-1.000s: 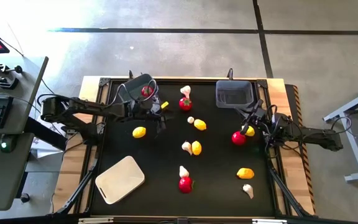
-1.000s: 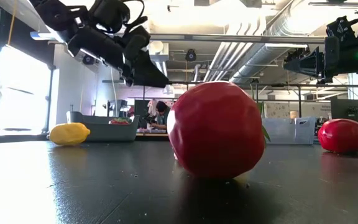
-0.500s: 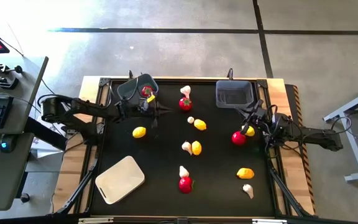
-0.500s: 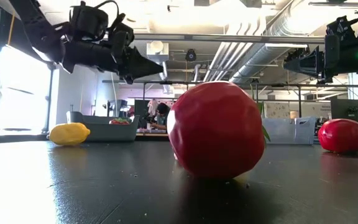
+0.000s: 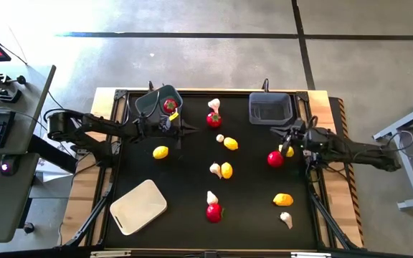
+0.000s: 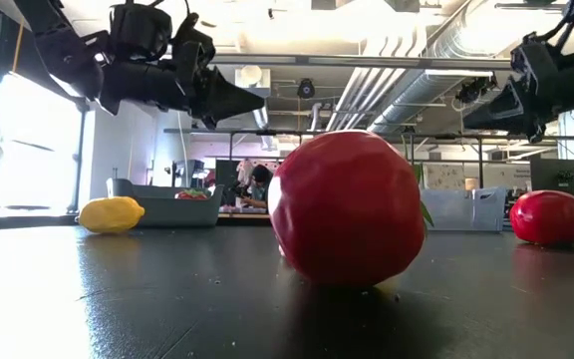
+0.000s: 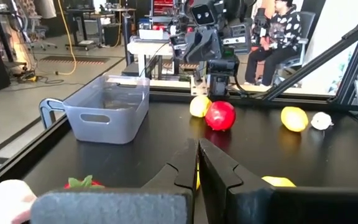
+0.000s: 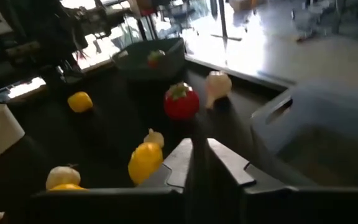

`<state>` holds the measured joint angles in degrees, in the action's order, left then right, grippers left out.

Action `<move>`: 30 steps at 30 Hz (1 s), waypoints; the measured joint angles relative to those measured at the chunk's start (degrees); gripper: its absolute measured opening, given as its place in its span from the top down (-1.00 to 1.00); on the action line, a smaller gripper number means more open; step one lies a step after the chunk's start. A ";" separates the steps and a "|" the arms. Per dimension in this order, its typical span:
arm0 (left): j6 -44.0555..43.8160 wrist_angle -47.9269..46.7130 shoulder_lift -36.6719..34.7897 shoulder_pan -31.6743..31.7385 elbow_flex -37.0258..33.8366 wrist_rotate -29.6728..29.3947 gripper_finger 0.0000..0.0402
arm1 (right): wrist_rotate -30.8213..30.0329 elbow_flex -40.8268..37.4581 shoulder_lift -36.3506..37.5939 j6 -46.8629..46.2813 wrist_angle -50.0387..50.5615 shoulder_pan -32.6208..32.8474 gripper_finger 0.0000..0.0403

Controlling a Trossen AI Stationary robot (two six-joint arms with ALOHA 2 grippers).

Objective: Sort produce into baskets
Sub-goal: Put the yellow lemon into the white bin

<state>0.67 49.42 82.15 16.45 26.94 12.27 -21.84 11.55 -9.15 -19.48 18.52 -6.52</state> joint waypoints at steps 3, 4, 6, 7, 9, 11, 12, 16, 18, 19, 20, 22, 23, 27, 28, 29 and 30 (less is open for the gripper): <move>0.25 -0.01 0.00 0.02 0.00 -0.02 1.00 | 0.09 2.08 -6.07 -3.01 0.73 0.00 0.66; 0.74 -0.02 0.00 0.02 0.00 -0.02 1.00 | 0.11 3.15 -8.27 -3.87 1.01 0.00 0.61; 1.55 -0.07 0.00 0.02 0.00 -0.02 1.00 | 0.27 5.71 -12.74 -4.99 1.71 0.00 0.51; 1.78 -0.03 0.00 0.03 0.00 -0.02 1.00 | 0.28 7.10 -15.18 -5.30 2.09 0.00 0.46; 1.92 -0.07 0.00 0.25 0.00 -0.09 1.00 | 0.82 9.84 -20.20 -5.58 2.21 0.00 0.36; 1.70 -0.69 0.00 0.63 0.01 -0.09 1.00 | 2.12 12.52 -25.19 -5.53 2.30 0.09 0.26; 1.71 -1.34 0.00 0.85 0.02 -0.10 1.00 | 3.26 13.91 -27.77 -5.05 2.45 0.26 0.21; 2.47 -2.77 0.00 1.65 0.02 -0.26 1.00 | 5.94 19.49 -37.17 -4.28 3.87 1.87 -0.02; 2.50 -3.06 0.00 2.03 0.02 -0.24 1.00 | 5.98 22.27 -41.66 -4.82 4.84 2.90 -0.13; 2.51 -3.28 0.00 2.11 0.02 -0.24 1.00 | 5.96 23.52 -43.84 -5.05 5.27 3.38 -0.18; 2.51 -3.40 0.00 2.24 0.02 -0.24 1.00 | 5.90 24.64 -45.98 -5.10 5.35 3.81 -0.23; 2.49 -3.79 0.00 2.32 0.02 -0.26 1.00 | 5.80 26.62 -50.12 -5.12 4.99 4.49 -0.31; 2.51 -4.16 0.00 2.32 0.02 -0.25 1.00 | 5.74 27.24 -52.00 -5.14 4.22 4.74 -0.34; 2.51 -5.15 0.00 2.29 0.02 -0.24 1.00 | 5.59 27.48 -59.75 -5.12 -2.43 5.80 -0.39; 2.51 -5.43 0.00 2.29 0.02 -0.24 1.00 | 5.53 27.48 -61.45 -5.17 -4.20 5.94 -0.39; 2.54 -5.89 0.00 2.29 0.02 -0.24 1.00 | 5.09 27.46 -63.10 -5.59 -5.84 5.95 -0.40; 2.53 -6.30 0.00 2.29 0.02 -0.24 1.00 | 4.65 27.44 -64.73 -5.98 -7.45 5.95 -0.40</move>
<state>3.19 43.12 82.15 18.74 26.96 12.03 -17.19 38.98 -73.88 -25.46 11.07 -0.58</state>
